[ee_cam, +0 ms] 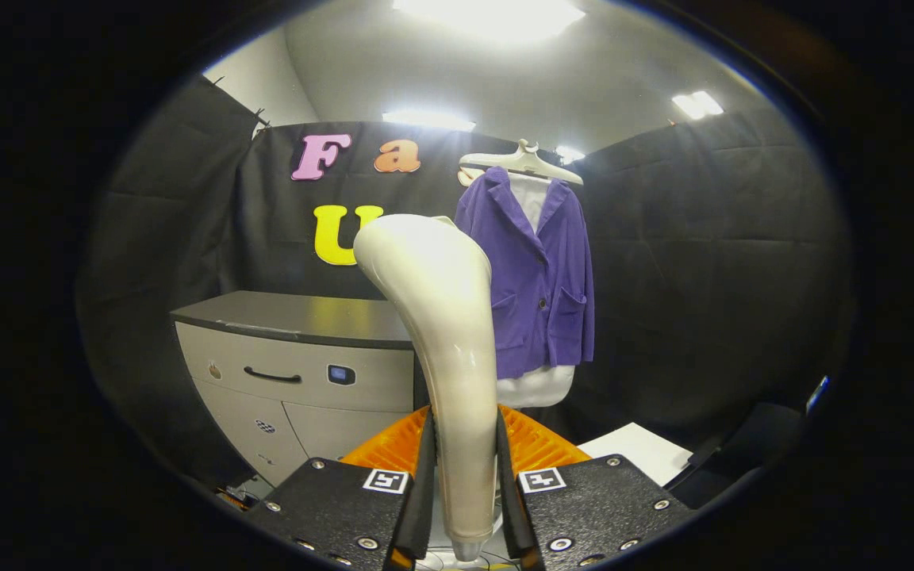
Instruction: Iron the clothes twice with a garment steamer, once on the left side and once on the right side.
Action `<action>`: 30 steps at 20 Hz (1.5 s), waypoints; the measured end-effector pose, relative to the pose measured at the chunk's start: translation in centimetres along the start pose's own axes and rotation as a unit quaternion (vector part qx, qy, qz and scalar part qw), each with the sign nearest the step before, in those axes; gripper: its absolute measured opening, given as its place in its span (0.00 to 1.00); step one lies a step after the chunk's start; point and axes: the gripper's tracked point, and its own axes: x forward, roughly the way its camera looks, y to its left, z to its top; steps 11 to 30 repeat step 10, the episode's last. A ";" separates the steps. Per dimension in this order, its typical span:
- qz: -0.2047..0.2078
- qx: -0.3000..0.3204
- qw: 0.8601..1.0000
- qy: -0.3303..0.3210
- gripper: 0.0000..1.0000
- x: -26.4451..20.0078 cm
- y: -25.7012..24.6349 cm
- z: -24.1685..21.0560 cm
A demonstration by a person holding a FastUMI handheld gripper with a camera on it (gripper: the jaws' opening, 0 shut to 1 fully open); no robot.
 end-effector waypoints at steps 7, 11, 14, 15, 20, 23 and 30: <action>0.011 -0.007 1.000 -0.002 0.36 -0.3 0.4 0.1; 0.017 -0.006 1.000 -0.006 0.36 -0.6 0.7 0.6; 0.017 -0.006 1.000 -0.006 0.36 -0.6 0.7 0.6; 0.017 -0.006 1.000 -0.006 0.36 -0.6 0.7 0.6; 0.017 -0.006 1.000 -0.006 0.36 -0.6 0.7 0.6; 0.017 -0.006 1.000 -0.006 0.36 -0.6 0.7 0.6; 0.017 -0.006 1.000 -0.006 0.36 -0.6 0.7 0.6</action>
